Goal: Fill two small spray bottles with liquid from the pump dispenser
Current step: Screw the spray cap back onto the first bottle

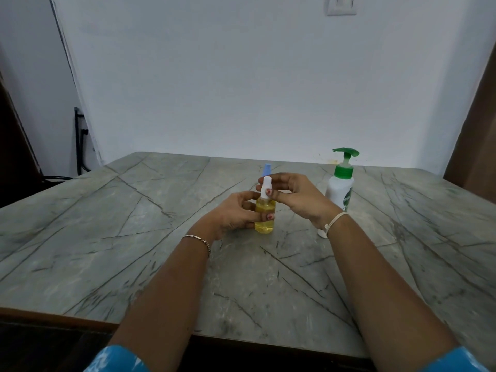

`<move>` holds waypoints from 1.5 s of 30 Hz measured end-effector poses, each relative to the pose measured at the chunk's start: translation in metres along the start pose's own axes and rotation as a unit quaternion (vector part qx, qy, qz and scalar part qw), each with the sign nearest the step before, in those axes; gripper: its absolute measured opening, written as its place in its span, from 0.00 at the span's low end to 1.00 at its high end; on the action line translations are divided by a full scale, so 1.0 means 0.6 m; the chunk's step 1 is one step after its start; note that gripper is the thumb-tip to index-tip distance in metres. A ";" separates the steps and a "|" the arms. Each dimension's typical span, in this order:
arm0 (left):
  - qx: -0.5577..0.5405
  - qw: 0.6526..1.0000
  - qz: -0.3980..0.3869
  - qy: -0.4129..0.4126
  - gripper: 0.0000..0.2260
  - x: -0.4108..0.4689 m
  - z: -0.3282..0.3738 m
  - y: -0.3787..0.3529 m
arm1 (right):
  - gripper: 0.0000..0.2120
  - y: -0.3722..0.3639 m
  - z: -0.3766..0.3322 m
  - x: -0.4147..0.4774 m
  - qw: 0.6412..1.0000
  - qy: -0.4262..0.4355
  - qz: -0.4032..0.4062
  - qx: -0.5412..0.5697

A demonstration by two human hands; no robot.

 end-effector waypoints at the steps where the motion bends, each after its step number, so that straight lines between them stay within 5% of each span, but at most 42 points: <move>1: -0.002 1.000 0.000 -0.001 0.30 0.000 0.000 0.000 | 0.13 0.004 -0.001 0.001 1.000 0.004 0.026 -0.015; 6: -0.002 1.000 0.001 -0.008 0.27 -0.001 0.002 -0.001 | 0.19 0.006 0.001 0.002 0.994 0.022 0.087 -0.063; 13: -0.001 1.000 0.001 -0.002 0.30 0.000 0.000 0.001 | 0.12 -0.005 0.006 -0.005 0.998 -0.028 -0.042 0.030; 21: -0.001 1.000 -0.003 -0.009 0.28 0.003 -0.001 0.001 | 0.16 0.014 0.003 0.001 0.997 0.009 0.075 -0.014; 28: -0.012 1.000 -0.005 -0.014 0.24 -0.001 0.003 -0.003 | 0.15 -0.003 0.012 0.001 0.999 -0.021 -0.029 0.021; 34: -0.014 1.000 -0.002 -0.017 0.26 -0.001 0.002 -0.001 | 0.14 0.007 0.004 0.002 0.997 0.016 0.058 -0.038; 45: 0.008 1.000 0.016 -0.025 0.25 -0.004 0.006 0.003 | 0.14 -0.010 0.011 0.009 0.992 0.036 0.096 -0.080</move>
Point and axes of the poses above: each hand's wrist, its own x-axis towards the middle knuckle, its own y-axis out of the back of the hand, z = x × y, the point moved 8 cm from there along x, towards the middle knuckle, and after that the axes turned 2 degrees about -y, right-handed, at the moved point
